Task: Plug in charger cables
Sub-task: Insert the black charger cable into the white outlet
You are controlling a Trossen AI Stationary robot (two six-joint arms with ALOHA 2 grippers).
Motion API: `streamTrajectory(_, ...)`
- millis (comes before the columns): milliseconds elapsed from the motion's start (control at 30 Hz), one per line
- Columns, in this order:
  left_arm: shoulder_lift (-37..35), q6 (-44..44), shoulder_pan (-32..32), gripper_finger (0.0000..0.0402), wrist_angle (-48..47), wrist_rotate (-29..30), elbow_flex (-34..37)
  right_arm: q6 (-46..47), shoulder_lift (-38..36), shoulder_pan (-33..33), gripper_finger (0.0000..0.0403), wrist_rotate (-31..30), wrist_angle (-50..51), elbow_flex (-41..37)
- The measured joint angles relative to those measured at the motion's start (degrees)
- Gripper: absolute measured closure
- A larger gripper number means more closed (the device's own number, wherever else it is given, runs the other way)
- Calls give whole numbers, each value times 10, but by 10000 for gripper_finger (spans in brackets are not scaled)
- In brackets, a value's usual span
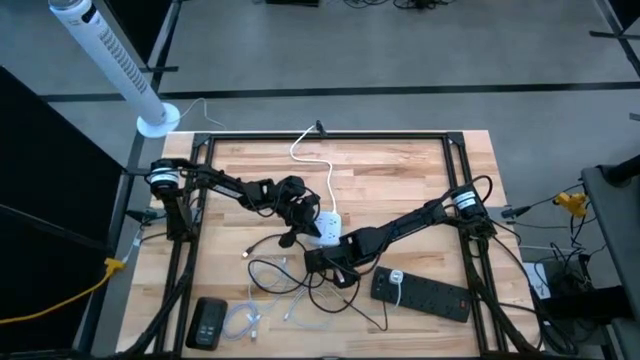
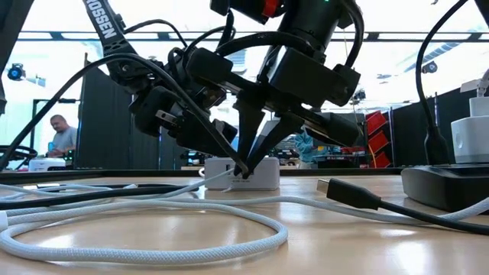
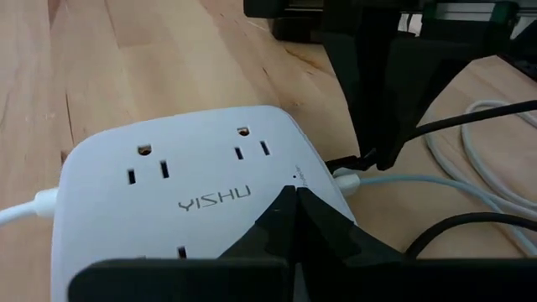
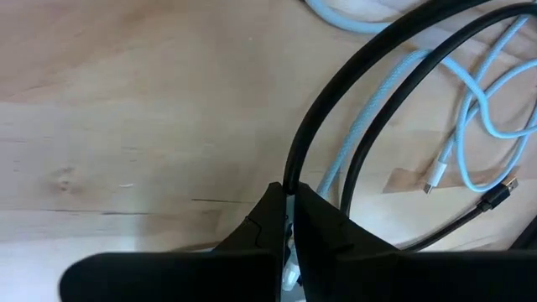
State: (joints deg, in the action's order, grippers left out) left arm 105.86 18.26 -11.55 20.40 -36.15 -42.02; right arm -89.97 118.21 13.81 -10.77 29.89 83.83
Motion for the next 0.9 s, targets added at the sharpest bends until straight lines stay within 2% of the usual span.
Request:
streamTrajectory(300, -1, 5, 0, 401, -11, -9, 0, -65, 0, -2, 403, -26, 5, -1)
streamTrajectory(800, -9, 4, 0, 401, -23, -18, 0, -66, 0, -2, 402, -39, 16, -1)
streamTrajectory(900, -28, 2, -1, 401, -52, -17, 2, -57, -2, 8, 390, -56, 14, -1)
